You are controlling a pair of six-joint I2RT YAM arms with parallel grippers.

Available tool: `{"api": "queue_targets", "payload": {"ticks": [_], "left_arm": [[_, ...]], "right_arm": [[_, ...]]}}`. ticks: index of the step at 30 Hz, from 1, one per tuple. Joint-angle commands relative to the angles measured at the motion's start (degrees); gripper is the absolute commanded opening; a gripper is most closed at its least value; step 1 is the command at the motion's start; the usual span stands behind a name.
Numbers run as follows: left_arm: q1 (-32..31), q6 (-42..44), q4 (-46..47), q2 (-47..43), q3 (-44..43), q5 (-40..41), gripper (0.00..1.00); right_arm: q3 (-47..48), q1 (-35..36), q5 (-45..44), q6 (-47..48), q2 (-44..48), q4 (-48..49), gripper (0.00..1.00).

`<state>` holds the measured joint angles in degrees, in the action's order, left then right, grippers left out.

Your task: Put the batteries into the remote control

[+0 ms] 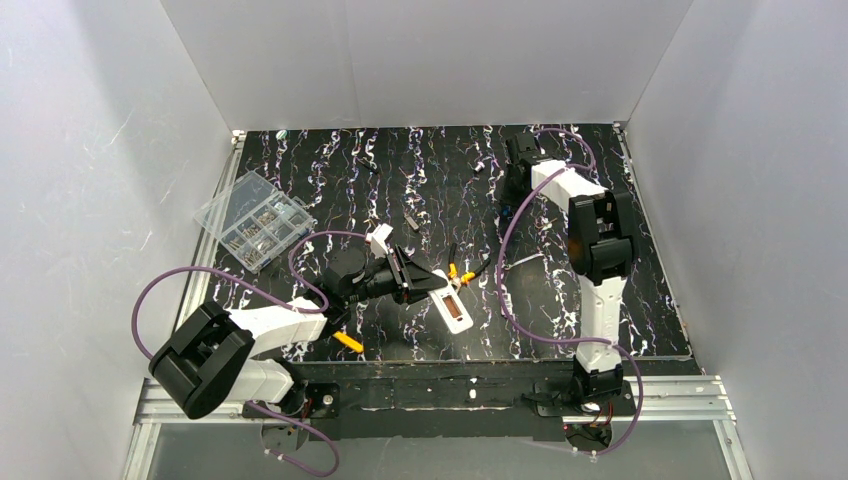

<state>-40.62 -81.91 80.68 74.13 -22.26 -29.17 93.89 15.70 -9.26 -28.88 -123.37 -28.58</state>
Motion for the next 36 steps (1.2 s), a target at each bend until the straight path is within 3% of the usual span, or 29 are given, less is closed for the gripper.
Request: {"api": "queue_targets", "payload": {"ticks": [1,5,8,9,12,15,19,28,36], "left_arm": [[-0.2,0.9,3.4,-2.5,-0.8,-1.5,0.0],[-0.2,0.7,3.4,-2.3,-0.8,-1.5,0.0],[-0.2,0.7,3.3,-2.4,-0.8,-1.6,0.0],[-0.2,0.7,3.1,-2.6,-0.8,-1.6,0.0],[-0.2,1.2,2.2,-2.8,-0.7,-1.5,0.0],[-0.2,2.1,1.0,-2.5,-1.4,-1.8,0.0],[-0.2,3.5,0.5,-1.6,-2.3,-1.9,0.0],[-0.2,11.4,-2.7,-3.0,-4.3,-4.8,0.0],[-0.2,26.3,-12.9,-10.4,-5.7,-7.0,0.0]], "right_arm": [[3.3,1.4,-2.5,3.0,-2.0,-4.3,0.35],[4.1,2.3,-3.2,3.7,-2.7,-5.8,0.29],[3.8,2.3,-2.2,4.1,-2.7,-5.9,0.19],[1.8,2.3,-1.4,4.4,-1.1,-4.5,0.1],[-8.0,2.4,3.7,8.0,10.3,5.1,0.01],[-25.1,3.3,17.5,11.2,31.2,16.6,0.01],[-47.4,9.0,27.6,13.7,59.0,27.9,0.01],[-61.2,21.2,40.8,28.6,81.9,34.9,0.01],[-61.7,22.3,57.1,41.1,88.9,30.5,0.01]]}}
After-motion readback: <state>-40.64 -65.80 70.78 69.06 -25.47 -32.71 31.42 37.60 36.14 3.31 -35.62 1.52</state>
